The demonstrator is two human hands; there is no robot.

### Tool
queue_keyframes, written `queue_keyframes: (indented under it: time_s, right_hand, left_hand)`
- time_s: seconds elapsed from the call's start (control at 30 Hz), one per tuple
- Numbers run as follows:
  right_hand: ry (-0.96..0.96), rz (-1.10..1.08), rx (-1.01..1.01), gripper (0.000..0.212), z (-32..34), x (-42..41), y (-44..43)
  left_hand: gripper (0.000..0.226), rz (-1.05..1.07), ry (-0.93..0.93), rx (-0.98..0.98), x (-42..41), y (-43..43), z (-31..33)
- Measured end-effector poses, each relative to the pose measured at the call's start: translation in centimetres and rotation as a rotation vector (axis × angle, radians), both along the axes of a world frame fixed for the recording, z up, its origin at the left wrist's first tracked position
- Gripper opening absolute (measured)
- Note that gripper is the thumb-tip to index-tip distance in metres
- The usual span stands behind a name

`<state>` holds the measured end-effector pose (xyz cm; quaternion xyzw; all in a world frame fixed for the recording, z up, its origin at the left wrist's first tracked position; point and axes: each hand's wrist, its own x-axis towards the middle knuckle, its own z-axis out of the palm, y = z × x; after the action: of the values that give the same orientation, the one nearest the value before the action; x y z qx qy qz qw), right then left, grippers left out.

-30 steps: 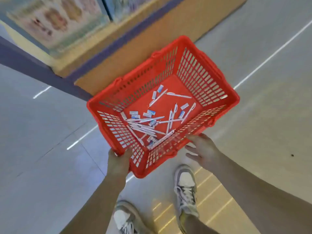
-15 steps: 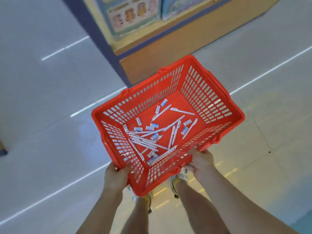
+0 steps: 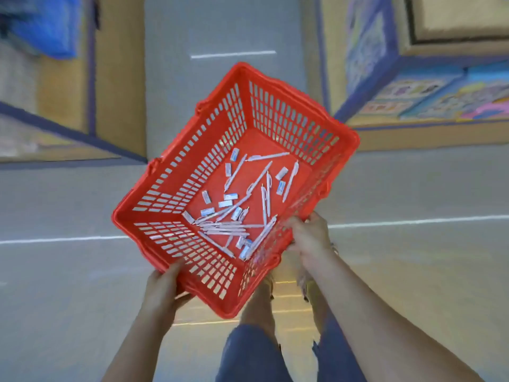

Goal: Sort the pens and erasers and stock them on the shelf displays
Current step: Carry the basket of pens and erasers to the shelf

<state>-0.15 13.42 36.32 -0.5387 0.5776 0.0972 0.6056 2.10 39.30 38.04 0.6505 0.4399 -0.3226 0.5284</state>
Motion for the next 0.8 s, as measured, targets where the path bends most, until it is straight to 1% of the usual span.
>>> queue_keyframes:
  time_s: [0.03, 0.13, 0.2, 0.33, 0.43, 0.5, 0.53, 0.6, 0.67, 0.73, 0.77, 0.8]
  right_hand:
    - [-0.040, 0.019, 0.009, 0.011, 2.2, 1.8, 0.3]
    - [-0.150, 0.068, 0.052, 0.022, 7.2, 6.8, 0.4]
    - [-0.193, 0.103, 0.005, 0.023, 9.7, 9.9, 0.0]
    - [-0.319, 0.134, -0.157, 0.019, 14.0, 16.9, -2.4]
    - [-0.353, 0.226, -0.165, 0.017, 16.1, 21.5, -3.9]
    - [-0.347, 0.315, -0.112, 0.023, 17.4, 23.9, -4.4]
    - [-0.375, 0.350, -0.088, 0.027, 18.0, 25.2, -4.8]
    - [-0.442, 0.364, -0.108, 0.031, 19.5, 28.7, -6.3]
    - [-0.451, 0.314, -0.157, 0.034, 21.3, 32.8, -8.0]
    - [-0.473, 0.274, -0.151, 0.036, 22.9, 37.3, -9.5]
    - [-0.483, 0.266, -0.151, 0.034, 23.5, 39.5, -10.2]
    - [-0.483, 0.256, -0.154, 0.033, 23.9, 41.8, -10.7]
  left_hand:
    - [0.032, 0.054, -0.008, -0.013, 1.5, 1.1, 1.3]
    - [0.036, 0.222, -0.060, -0.127, 5.7, 3.0, 5.0]
    - [0.039, 0.257, -0.129, -0.185, 7.9, 2.5, 7.1]
    - [0.041, 0.342, -0.238, -0.248, 13.1, -1.4, 10.9]
    - [0.043, 0.405, -0.263, -0.299, 18.6, -5.7, 13.1]
    - [0.047, 0.442, -0.253, -0.316, 22.7, -8.7, 14.2]
    - [0.049, 0.449, -0.259, -0.337, 24.6, -10.1, 14.8]
    - [0.052, 0.436, -0.285, -0.366, 28.4, -12.5, 16.0]
    - [0.044, 0.389, -0.318, -0.351, 32.0, -14.2, 17.4]
    - [0.029, 0.315, -0.343, -0.345, 35.6, -15.0, 18.9]
    - [0.027, 0.281, -0.341, -0.342, 37.6, -15.2, 19.4]
    - [0.030, 0.260, -0.334, -0.321, 39.7, -15.1, 19.8]
